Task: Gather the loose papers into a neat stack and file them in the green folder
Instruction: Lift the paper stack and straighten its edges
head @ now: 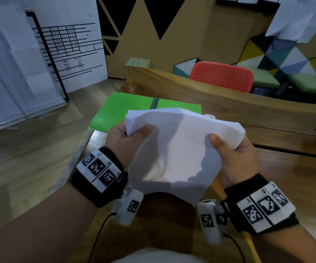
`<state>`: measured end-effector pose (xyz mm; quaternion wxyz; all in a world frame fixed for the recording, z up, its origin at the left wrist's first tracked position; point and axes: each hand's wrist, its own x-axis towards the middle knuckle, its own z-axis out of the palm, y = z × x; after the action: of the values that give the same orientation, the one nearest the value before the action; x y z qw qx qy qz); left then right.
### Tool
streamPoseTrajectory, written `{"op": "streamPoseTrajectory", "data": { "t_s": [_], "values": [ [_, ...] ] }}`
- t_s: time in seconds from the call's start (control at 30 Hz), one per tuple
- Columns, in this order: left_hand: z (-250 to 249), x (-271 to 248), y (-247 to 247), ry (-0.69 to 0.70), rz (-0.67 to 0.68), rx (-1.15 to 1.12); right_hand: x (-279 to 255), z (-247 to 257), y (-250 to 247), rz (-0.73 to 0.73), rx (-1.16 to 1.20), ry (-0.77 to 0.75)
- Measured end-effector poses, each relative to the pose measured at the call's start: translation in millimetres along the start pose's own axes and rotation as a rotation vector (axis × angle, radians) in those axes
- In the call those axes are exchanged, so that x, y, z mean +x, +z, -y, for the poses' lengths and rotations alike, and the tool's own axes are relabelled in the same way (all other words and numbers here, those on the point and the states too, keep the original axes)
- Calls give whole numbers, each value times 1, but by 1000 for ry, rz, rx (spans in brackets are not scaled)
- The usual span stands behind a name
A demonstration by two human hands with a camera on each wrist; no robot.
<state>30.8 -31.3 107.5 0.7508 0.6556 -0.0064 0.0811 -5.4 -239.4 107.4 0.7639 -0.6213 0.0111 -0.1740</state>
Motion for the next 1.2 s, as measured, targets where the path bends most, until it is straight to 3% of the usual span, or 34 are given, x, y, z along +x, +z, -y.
{"op": "streamPoseTrajectory", "data": {
  "t_s": [0.07,0.17,0.33,0.43,0.6,0.77,0.93,1.03,1.2],
  "values": [
    [-2,-4,6,-15,-27,-29,-2,2,5,-31,29,0],
    [-7,-10,10,69,-66,-60,-5,9,10,-62,94,-53],
    [3,-15,14,40,-52,105,-4,-1,7,-138,-97,-8],
    [1,-14,13,68,-78,179,-5,7,7,-120,-58,31],
    [-24,-13,16,197,-81,7,1,17,5,-213,31,36],
    [-27,-5,15,112,-57,-111,7,20,6,-208,-56,31],
    [-14,-3,8,93,88,-1,8,13,-1,8,15,17],
    [-11,-9,14,36,16,151,3,11,8,-63,-3,-39],
    [-15,-19,21,68,-61,108,-6,13,15,-160,7,-94]
  ]
}}
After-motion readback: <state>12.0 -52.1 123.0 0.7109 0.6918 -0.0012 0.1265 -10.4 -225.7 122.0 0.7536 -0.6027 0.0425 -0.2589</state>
